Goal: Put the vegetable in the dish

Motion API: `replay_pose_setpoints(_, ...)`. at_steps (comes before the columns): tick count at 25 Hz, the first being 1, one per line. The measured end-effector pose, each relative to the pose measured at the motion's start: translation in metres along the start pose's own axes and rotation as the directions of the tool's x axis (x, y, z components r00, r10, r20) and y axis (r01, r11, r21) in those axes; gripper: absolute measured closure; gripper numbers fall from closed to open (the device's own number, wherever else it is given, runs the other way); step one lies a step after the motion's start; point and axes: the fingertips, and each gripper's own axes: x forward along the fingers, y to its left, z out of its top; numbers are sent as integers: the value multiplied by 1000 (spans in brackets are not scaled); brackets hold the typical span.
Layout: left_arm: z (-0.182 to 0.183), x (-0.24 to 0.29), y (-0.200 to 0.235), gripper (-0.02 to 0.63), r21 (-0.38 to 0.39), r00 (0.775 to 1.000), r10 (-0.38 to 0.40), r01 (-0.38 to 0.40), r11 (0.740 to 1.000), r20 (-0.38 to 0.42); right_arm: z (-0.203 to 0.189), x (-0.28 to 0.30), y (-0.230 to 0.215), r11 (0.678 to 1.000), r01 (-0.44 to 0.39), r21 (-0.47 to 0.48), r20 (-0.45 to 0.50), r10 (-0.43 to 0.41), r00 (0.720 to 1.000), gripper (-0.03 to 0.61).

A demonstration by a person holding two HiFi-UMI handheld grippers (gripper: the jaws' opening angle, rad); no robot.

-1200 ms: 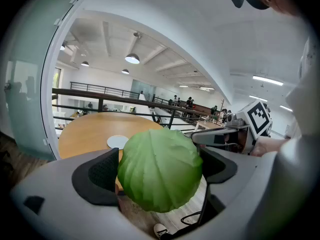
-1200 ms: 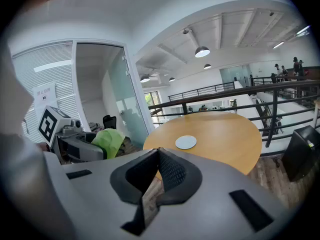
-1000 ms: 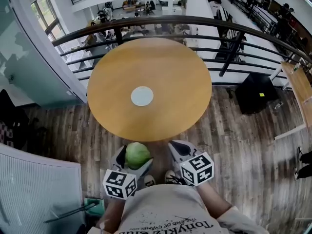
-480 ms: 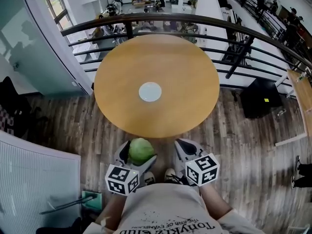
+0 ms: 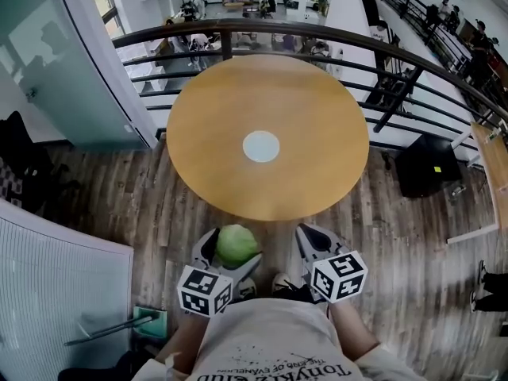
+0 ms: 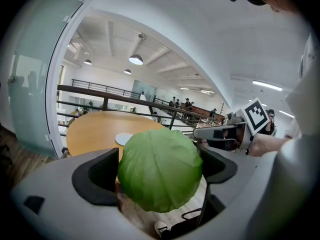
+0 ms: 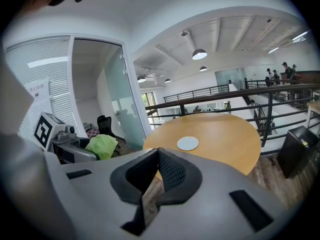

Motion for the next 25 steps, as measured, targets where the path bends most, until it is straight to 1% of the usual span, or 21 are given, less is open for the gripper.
replay_pose_setpoints(4,3,-4,8,121,6,1000,-8,8,1000,12,0,4,8,1000,9,3,10,-9,1000,557)
replay_pose_setpoints(8,-2,-2,19,121,3,1000,-14,14,1000,5,-8,10,10,1000,18,10,1,-18,1000,557)
replay_pose_setpoints(14,3,16,36,121,-2,1000,-21,21,1000,-10,-11,33,-3,999,17,46,-12,-17,1000,557)
replay_pose_setpoints(19,20,48,55,121,3,1000,-9,9,1000,-8,5,69,-27,999,-7,35,-11,7,1000,557)
replay_pose_setpoints(25,55,89,83,121,-6,1000,19,-19,1000,3,47,113,-59,999,-40,-9,-5,40,999,557)
